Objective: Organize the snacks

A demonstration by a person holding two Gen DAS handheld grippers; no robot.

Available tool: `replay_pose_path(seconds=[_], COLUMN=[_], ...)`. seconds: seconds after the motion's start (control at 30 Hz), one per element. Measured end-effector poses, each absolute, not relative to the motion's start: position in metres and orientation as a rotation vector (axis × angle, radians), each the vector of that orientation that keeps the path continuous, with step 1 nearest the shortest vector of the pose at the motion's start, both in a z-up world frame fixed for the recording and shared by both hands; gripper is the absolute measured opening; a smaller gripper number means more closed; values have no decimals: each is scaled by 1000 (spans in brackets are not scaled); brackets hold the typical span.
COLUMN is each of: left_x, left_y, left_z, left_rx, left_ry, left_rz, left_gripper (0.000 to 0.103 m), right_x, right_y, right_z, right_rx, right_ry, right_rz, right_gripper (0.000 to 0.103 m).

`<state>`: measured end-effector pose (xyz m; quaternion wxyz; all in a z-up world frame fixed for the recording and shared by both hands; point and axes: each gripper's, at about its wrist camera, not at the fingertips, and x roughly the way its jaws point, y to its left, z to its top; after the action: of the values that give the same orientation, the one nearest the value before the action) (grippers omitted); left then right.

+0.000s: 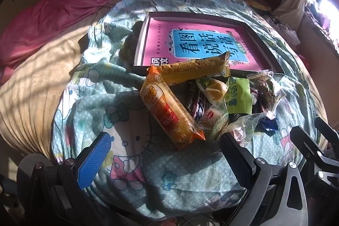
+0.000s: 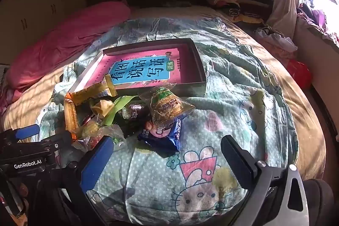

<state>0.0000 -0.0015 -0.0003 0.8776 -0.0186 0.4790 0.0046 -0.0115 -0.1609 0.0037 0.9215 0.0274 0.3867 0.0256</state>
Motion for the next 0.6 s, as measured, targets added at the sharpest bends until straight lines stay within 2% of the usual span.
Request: replay_pose_path(seconds=[0.6], left_x=[0], left_y=[1], left_z=[0], left_rx=[-66], left_ry=[992], left_rz=[-14], left_gripper=[102], right_x=[-15], right_y=[-156], right_z=[11], right_rx=[36], right_ry=[752], right_rz=[66], right_gripper=[102])
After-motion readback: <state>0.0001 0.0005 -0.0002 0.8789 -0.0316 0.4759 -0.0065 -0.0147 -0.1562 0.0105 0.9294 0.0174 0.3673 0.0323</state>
